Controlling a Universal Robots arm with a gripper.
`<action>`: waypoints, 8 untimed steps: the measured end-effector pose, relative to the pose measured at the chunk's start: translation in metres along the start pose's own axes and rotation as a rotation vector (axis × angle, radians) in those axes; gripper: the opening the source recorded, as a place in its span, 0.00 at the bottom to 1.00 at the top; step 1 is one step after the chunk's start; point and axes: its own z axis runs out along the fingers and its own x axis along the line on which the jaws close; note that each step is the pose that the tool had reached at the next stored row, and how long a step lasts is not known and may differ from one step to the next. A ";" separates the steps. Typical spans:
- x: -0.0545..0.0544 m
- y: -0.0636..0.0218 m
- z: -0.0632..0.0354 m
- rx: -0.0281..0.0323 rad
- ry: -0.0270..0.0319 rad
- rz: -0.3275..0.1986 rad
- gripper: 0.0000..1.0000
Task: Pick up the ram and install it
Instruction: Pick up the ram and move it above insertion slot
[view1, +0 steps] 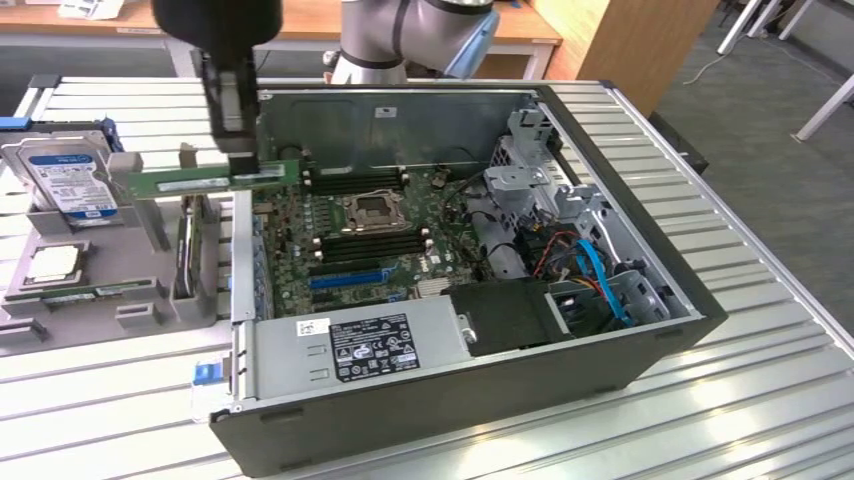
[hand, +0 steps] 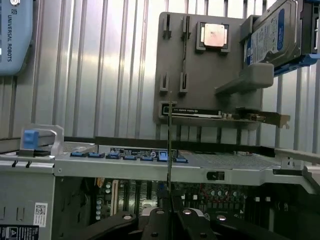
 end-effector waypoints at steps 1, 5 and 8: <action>0.000 -0.0045 -0.0002 -0.0001 0.0000 0.000 0.12; 0.001 -0.0229 -0.0007 -0.0002 -0.0001 0.000 0.12; 0.001 -0.0303 -0.0011 -0.0003 0.0001 0.000 0.12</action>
